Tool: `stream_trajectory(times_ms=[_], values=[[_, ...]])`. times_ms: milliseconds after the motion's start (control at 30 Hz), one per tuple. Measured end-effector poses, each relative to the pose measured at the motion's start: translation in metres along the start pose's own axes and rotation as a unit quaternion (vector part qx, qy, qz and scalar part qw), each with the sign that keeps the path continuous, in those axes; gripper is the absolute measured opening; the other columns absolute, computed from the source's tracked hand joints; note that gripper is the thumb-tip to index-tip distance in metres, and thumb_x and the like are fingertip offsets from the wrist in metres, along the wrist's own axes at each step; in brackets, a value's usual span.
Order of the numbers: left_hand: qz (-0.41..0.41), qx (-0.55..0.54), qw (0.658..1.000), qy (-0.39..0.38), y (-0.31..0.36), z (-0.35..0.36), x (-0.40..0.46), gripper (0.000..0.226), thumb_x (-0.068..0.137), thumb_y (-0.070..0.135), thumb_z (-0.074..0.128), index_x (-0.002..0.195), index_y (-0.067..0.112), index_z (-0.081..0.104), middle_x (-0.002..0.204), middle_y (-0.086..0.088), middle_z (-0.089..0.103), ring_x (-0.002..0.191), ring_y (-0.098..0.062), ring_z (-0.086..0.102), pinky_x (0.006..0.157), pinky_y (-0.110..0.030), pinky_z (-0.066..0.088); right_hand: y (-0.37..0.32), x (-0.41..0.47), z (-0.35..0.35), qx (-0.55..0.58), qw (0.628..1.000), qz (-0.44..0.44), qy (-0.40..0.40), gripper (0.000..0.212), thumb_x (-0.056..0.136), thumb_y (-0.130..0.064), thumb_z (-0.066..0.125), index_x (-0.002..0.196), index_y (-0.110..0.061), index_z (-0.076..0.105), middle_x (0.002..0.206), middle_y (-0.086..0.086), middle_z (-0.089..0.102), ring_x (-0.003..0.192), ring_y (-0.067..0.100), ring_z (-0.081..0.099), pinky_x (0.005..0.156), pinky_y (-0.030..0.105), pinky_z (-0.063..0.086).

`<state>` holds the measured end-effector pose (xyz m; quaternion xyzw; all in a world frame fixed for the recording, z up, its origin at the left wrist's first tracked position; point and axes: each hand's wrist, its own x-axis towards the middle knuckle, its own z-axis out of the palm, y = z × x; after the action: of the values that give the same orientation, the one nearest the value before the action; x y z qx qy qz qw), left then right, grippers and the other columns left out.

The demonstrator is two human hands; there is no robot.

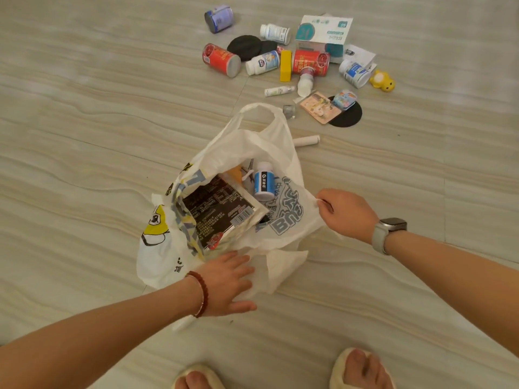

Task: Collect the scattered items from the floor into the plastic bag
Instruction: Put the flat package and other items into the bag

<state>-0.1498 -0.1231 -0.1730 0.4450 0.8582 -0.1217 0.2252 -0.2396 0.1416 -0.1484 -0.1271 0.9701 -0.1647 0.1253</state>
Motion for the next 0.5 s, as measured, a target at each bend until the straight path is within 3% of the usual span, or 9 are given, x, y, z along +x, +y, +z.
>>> stream_trajectory(times_ms=[100,167,233,300,367,500], values=[[-0.017,-0.114,0.983,0.143,-0.006,-0.009,-0.002,0.047,0.090,0.052,0.026,0.086,0.027,0.065,0.093,0.009,0.069,0.088,-0.011,0.066,0.077,-0.022,0.052,-0.009,0.003,0.010,-0.050,0.997,-0.035,0.042,0.038,0.088,-0.015,0.045,0.125,-0.008,0.045,0.121,0.014,0.053,0.111,0.034,0.048,0.088,0.041,0.040],[-0.040,-0.118,0.968,0.218,-0.008,-0.026,0.006,0.034,0.087,0.045,0.036,0.093,0.024,0.062,0.098,0.006,0.068,0.091,-0.012,0.063,0.079,-0.024,0.046,-0.019,0.010,0.012,-0.077,0.995,-0.029,0.058,0.054,0.086,-0.017,0.046,0.138,-0.009,0.032,0.138,0.015,0.041,0.126,0.034,0.038,0.107,0.047,0.027],[-0.091,-0.092,0.952,0.278,-0.016,-0.040,0.016,0.031,0.086,0.040,0.039,0.099,0.022,0.060,0.105,0.002,0.066,0.098,-0.016,0.061,0.084,-0.029,0.037,-0.031,0.019,0.012,-0.104,0.993,-0.044,0.041,0.054,0.089,-0.022,0.042,0.141,-0.013,0.027,0.148,0.012,0.029,0.137,0.030,0.025,0.115,0.048,0.010],[-0.169,-0.087,0.939,0.288,-0.028,-0.051,0.026,0.034,0.084,0.038,0.038,0.106,0.020,0.058,0.111,-0.002,0.065,0.104,-0.021,0.061,0.087,-0.035,0.040,-0.040,0.027,0.014,-0.105,0.993,-0.058,0.022,0.051,0.093,-0.025,0.036,0.141,-0.015,0.026,0.151,0.009,0.025,0.140,0.026,0.019,0.116,0.045,0.007],[-0.231,-0.089,0.932,0.265,-0.040,-0.058,0.038,0.039,0.081,0.038,0.036,0.112,0.021,0.051,0.114,-0.004,0.064,0.106,-0.024,0.060,0.086,-0.037,0.048,-0.044,0.032,0.016,-0.071,0.995,-0.064,0.009,0.048,0.094,-0.024,0.034,0.141,-0.014,0.027,0.151,0.009,0.025,0.140,0.024,0.019,0.116,0.039,0.015],[-0.230,-0.100,0.952,0.174,-0.055,-0.055,0.057,0.042,0.077,0.040,0.034,0.109,0.022,0.053,0.108,-0.002,0.067,0.096,-0.021,0.065,0.072,-0.034,0.054,-0.034,0.030,0.021,0.035,0.998,-0.030,-0.043,0.047,0.095,-0.023,0.034,0.141,-0.014,0.028,0.152,0.007,0.020,0.141,0.022,0.016,0.112,0.035,0.027]])
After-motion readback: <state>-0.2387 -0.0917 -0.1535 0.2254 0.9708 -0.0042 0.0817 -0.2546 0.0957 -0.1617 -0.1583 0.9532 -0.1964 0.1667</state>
